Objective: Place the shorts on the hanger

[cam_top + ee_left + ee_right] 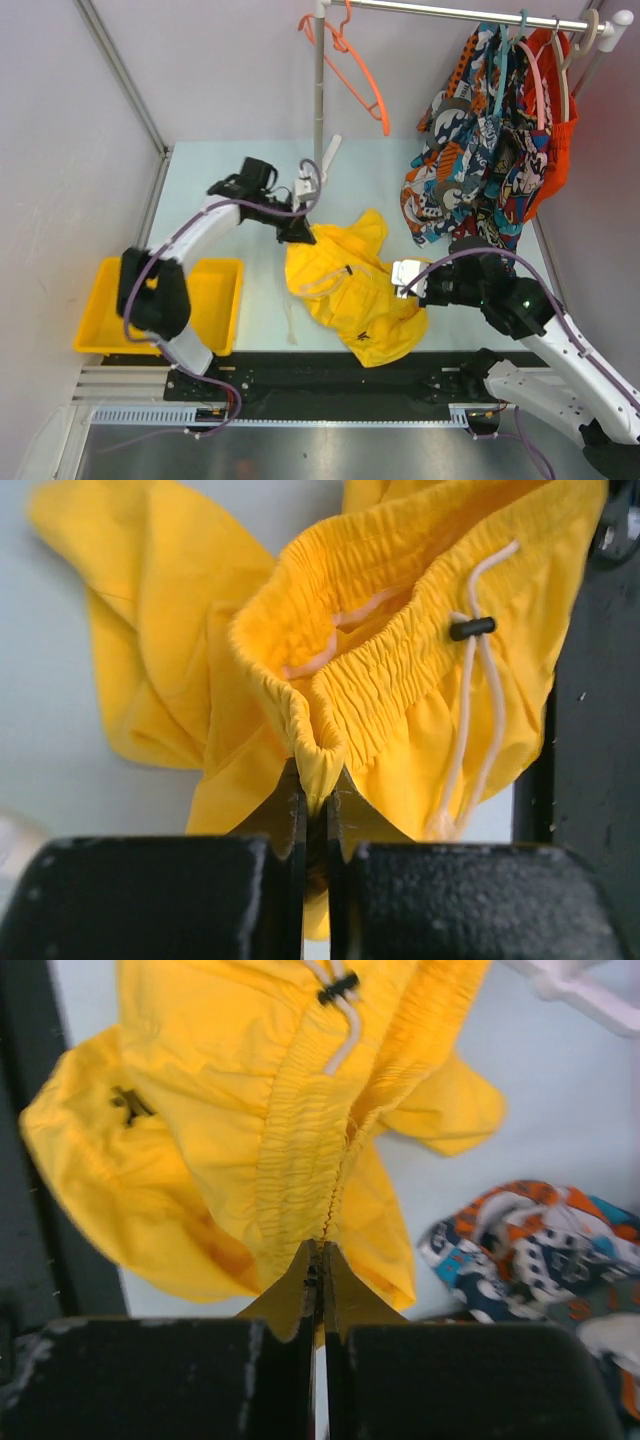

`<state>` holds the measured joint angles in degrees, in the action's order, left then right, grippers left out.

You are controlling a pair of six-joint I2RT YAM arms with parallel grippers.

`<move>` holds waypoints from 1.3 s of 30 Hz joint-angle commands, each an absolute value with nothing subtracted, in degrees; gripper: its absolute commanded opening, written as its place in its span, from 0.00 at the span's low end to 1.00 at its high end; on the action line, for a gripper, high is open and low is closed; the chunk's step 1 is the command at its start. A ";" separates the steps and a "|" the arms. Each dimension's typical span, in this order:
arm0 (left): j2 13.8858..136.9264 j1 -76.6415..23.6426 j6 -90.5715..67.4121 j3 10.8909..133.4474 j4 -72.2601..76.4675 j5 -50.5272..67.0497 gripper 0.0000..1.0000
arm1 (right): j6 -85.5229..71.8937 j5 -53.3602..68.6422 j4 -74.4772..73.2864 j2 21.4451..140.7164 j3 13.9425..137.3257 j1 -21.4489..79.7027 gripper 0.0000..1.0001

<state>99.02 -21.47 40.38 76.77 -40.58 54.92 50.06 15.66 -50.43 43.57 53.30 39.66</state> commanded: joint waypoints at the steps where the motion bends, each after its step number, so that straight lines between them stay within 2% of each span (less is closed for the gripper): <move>1: 78.47 -18.02 28.06 76.20 -34.38 53.48 0.00 | 45.70 5.55 -38.17 42.01 60.09 36.22 0.00; 5: 65.26 -18.11 17.15 76.99 -21.83 39.40 0.00 | 46.58 5.09 -28.75 46.39 71.40 30.33 0.00; 8: 61.88 -18.19 12.66 84.44 -21.79 33.42 0.00 | 46.49 7.55 -25.23 51.05 81.16 28.13 0.00; 15: 61.17 -18.63 9.23 99.74 -25.21 30.15 0.00 | 46.40 11.16 -26.10 60.90 103.06 28.12 0.00; 18: 61.26 -18.63 8.96 101.87 -27.42 29.71 0.01 | 47.28 12.22 -28.47 62.31 106.51 28.13 0.00; 24: 61.26 -18.54 8.70 98.00 -26.81 25.49 0.00 | 46.14 12.48 -31.55 59.95 102.40 28.39 0.00; 30: 62.84 -18.46 6.95 96.08 -25.05 26.01 0.00 | 45.96 11.52 -32.52 60.30 100.91 28.83 0.00; 33: 60.39 -18.63 9.04 85.55 -20.75 27.67 0.00 | 46.67 11.07 -28.31 58.45 89.94 28.74 0.00; 34: 59.16 -18.63 10.10 78.12 -19.61 28.47 0.00 | 46.76 11.42 -28.21 57.58 87.22 28.65 0.00; 39: 53.80 -19.86 20.47 58.48 -18.11 31.81 0.01 | 43.16 18.09 -32.43 58.01 70.96 28.30 0.00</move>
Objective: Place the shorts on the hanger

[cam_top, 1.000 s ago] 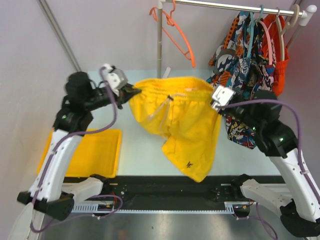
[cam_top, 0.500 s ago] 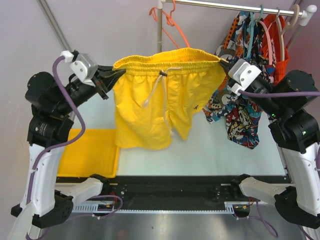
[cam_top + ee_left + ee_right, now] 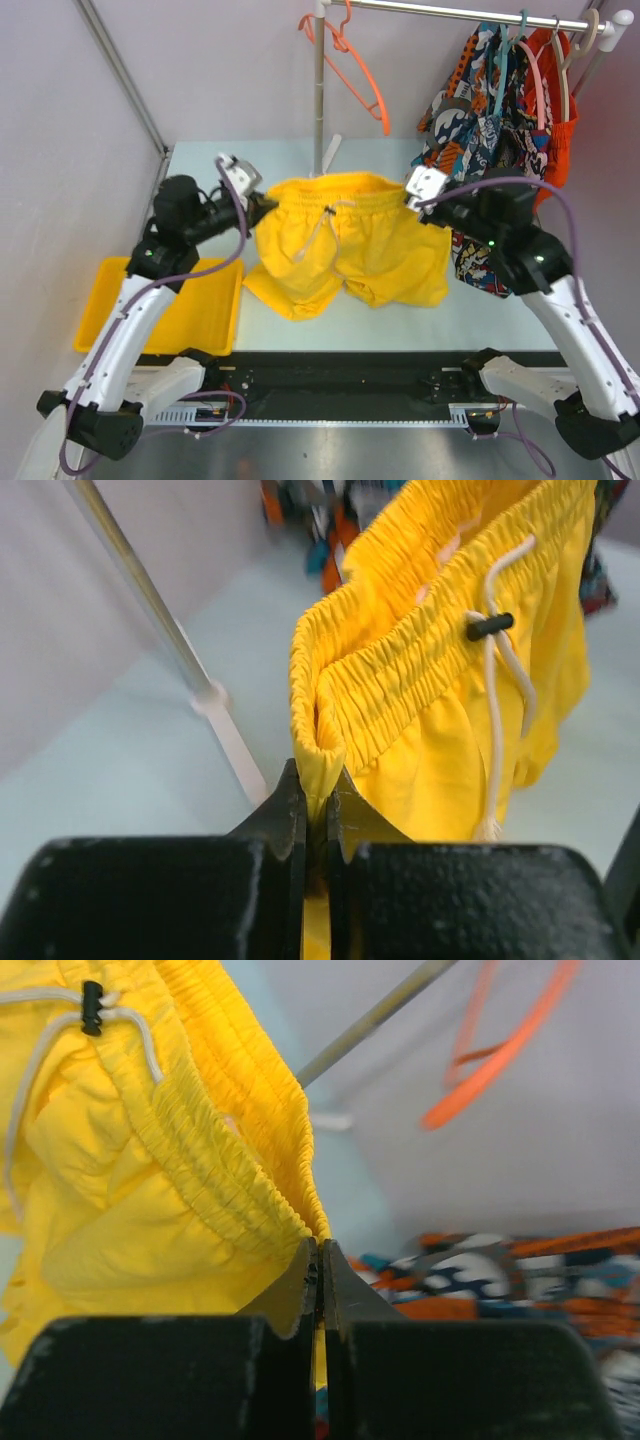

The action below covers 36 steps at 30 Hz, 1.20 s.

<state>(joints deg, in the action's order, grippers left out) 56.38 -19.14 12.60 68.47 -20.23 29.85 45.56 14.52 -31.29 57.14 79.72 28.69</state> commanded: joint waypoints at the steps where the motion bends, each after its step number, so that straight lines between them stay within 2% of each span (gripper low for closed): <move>1: 53.35 -20.04 24.65 52.70 -18.63 32.77 0.02 | 43.07 19.50 -32.08 57.57 68.14 28.39 0.00; 3: 52.30 -22.23 28.28 47.14 -18.72 32.17 0.09 | 43.77 21.36 -29.98 56.08 59.47 29.35 0.00; 7: 52.55 -25.04 35.22 34.40 -17.22 29.19 0.13 | 45.26 21.53 -27.78 55.46 48.73 32.25 0.00; 13: 56.60 -27.77 41.73 30.67 -20.12 25.32 0.21 | 46.76 20.04 -28.39 54.84 40.00 37.52 0.00; 14: 56.60 -27.77 42.79 30.76 -21.08 25.66 0.27 | 46.32 19.69 -29.00 54.93 39.99 37.88 0.07; 17: 54.77 -27.77 46.66 31.29 -26.25 28.82 0.46 | 45.79 18.90 -31.54 54.23 40.17 39.02 0.11; 19: 53.62 -27.77 48.50 31.99 -29.51 30.14 0.55 | 45.79 18.55 -34.87 51.87 40.25 39.98 0.22; 20: 52.40 -27.69 48.43 32.51 -32.14 29.97 0.65 | 45.27 17.94 -36.02 50.90 40.95 40.25 0.40; 22: 51.16 -27.77 47.47 34.87 -34.79 29.10 0.72 | 43.87 15.92 -38.31 47.40 42.62 40.43 0.55; 23: 49.41 -27.60 46.33 35.94 -35.50 28.66 0.74 | 42.81 14.95 -38.84 46.42 45.24 40.43 0.65; 26: 46.85 -26.29 41.50 41.12 -38.49 28.91 0.83 | 38.33 11.00 -39.64 43.69 50.43 40.25 0.79; 30: 44.04 -24.35 31.41 49.72 -37.10 29.97 1.00 | 29.29 6.87 -36.67 44.91 62.80 40.17 0.89; 36: 45.61 -23.38 20.67 58.17 -32.79 31.72 1.00 | 20.75 3.25 -24.80 55.00 75.48 35.18 0.94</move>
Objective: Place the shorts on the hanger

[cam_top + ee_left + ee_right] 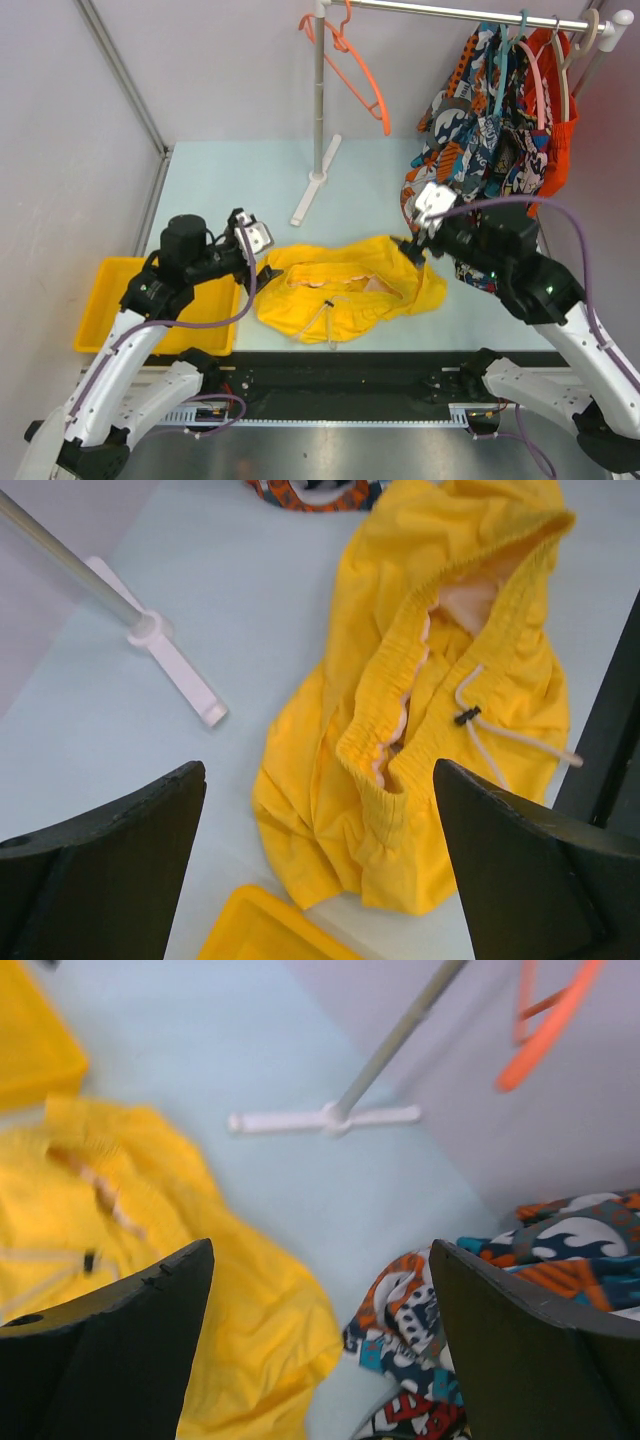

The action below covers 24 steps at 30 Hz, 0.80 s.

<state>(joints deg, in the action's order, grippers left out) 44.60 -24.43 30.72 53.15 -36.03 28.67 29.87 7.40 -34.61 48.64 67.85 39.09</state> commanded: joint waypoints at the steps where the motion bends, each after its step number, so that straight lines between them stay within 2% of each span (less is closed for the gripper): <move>1: 46.14 -22.77 19.96 58.79 -32.35 32.25 1.00 | 19.26 3.34 -22.09 56.85 79.67 33.76 0.94; 5: 46.93 -22.41 18.81 59.94 -29.98 32.52 1.00 | 11.18 4.48 -18.99 68.36 89.80 27.96 0.94; 9: 47.37 -22.41 18.46 59.07 -29.53 32.34 1.00 | 11.94 1.32 -14.77 78.03 99.29 27.51 0.95; 16: 46.41 -22.41 17.49 56.69 -27.25 32.87 1.00 | 11.95 1.76 -17.40 96.21 117.05 26.89 0.95; 24: 44.91 -22.41 19.07 55.73 -27.95 31.12 1.00 | 12.30 1.49 -16.79 103.71 121.91 26.81 0.72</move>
<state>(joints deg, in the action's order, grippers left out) 46.59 -22.68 19.03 56.53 -29.41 31.44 12.78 1.63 -18.70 102.39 118.56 26.98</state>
